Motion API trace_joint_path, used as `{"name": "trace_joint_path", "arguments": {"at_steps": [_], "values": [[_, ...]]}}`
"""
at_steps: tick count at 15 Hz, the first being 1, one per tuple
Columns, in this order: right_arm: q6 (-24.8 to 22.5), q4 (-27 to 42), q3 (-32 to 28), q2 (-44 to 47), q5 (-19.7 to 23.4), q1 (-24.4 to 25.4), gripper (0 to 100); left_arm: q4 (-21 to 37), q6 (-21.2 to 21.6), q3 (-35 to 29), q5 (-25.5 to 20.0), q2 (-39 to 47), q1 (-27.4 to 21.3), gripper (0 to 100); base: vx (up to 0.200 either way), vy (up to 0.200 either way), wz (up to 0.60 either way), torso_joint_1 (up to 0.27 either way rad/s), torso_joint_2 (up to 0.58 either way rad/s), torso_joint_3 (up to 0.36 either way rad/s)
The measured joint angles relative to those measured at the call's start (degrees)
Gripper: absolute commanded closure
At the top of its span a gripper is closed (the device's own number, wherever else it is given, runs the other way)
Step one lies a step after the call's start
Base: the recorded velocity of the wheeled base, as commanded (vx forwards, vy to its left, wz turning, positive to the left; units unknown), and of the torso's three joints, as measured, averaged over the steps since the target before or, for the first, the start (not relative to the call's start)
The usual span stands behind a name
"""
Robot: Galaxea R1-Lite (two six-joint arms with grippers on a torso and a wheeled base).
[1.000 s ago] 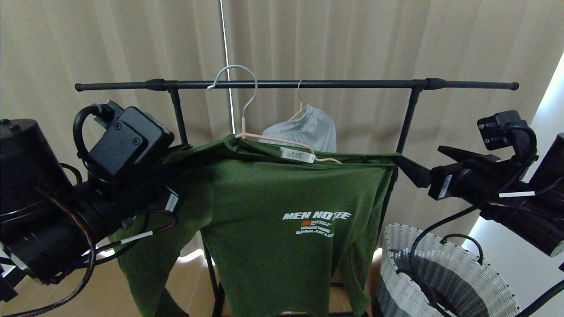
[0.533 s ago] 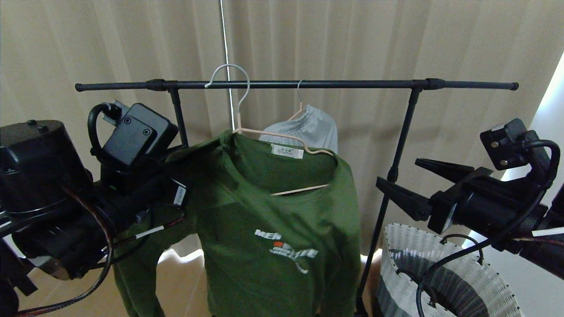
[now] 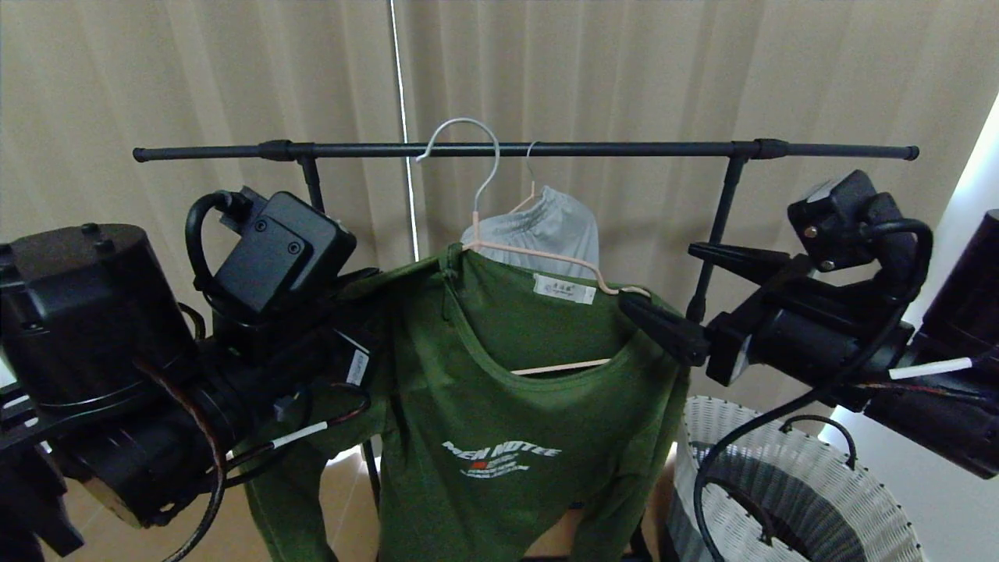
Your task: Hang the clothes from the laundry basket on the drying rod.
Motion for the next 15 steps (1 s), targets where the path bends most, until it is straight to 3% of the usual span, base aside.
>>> {"name": "trace_joint_path", "arguments": {"at_steps": [5, 8, 9, 15], "values": [[-4.62, 0.29, -5.01, 5.02, -0.22, -0.02, 0, -0.41, 0.06, 0.24, -0.06, 0.13, -2.91, 100, 0.000, 0.000, 0.00, 0.000, 0.00, 0.000], [-4.99, 0.33, -5.75, 6.18, -0.22, -0.02, 0, -0.46, 0.45, 0.33, -0.15, 0.37, -4.10, 100, 0.000, 0.000, 0.00, 0.000, 0.00, 0.000], [-5.34, 0.33, -5.75, 6.40, -0.22, 0.00, 100, -0.66, 0.50, 0.33, -0.20, 0.55, -4.46, 100, 0.000, 0.000, 0.00, 0.000, 0.00, 0.000], [-5.94, 0.33, -5.34, 6.92, 0.15, 0.56, 100, -2.94, 0.96, 0.49, -0.61, 2.23, -5.53, 100, 0.000, 0.000, 0.00, 0.000, 0.00, 0.000]]}}
